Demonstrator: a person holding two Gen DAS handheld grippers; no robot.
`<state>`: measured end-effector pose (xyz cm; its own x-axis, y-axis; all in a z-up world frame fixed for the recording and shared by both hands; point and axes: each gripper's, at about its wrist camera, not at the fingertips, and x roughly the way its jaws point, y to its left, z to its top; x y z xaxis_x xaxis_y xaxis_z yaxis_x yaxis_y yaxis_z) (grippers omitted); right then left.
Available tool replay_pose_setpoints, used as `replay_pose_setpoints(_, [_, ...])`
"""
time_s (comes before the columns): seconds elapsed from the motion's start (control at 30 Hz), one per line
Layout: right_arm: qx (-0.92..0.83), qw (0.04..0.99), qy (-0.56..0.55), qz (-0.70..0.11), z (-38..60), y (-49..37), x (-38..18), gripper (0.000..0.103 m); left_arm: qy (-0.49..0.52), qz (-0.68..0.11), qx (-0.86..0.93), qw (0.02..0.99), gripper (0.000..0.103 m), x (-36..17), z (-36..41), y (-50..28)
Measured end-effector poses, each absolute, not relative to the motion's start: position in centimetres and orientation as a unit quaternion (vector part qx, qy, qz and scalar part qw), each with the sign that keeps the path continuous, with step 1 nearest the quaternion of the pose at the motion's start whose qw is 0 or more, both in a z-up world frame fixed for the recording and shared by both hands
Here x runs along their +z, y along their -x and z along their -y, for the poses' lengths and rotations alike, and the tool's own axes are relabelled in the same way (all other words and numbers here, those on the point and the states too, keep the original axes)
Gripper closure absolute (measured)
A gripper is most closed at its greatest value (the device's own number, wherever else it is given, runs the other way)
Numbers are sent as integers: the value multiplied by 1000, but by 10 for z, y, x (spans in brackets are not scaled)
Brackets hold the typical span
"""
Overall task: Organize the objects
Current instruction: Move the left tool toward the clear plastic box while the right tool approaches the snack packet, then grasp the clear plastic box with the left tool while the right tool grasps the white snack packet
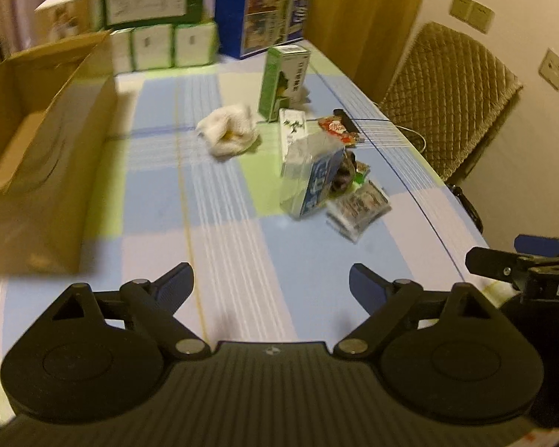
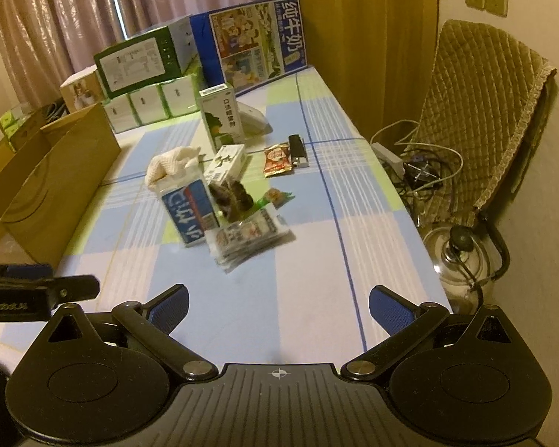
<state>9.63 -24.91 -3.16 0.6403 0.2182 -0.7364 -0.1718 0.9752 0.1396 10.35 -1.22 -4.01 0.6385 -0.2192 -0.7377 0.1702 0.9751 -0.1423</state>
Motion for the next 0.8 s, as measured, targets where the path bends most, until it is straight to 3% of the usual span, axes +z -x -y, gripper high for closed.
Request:
replay_pose_setpoints(0.17, [108,900,-39,-420,247,-124,-43,8,-44,-400,-153,902,20,-63,24,-145])
replay_pose_setpoints(0.3, [106,893,-50,-434,245,-143,-54,20,-76,-394,-192,896,35,-76,36,-172])
replay_pose_setpoints(0.53, [96,884,-79,-451,242,-166,-70,22,-90,-374,-238,892,37,-91,50,-209])
replay_pose_setpoints(0.57, [96,884,-80,-452,241,-168,-71,22,-86,-372,-243,891,41,-93,50,-213])
replay_pose_setpoints(0.63, [97,883,-84,-451,239,-172,-73,22,-77,-374,-247,891,62,-95,46,-218])
replay_pose_setpoints(0.67, [98,882,-91,-452,238,-175,-74,22,-70,-374,-249,891,67,-95,43,-218])
replay_pose_setpoints(0.8, [111,875,-117,-455,230,-187,-82,22,-60,-370,-215,902,72,-88,28,-205])
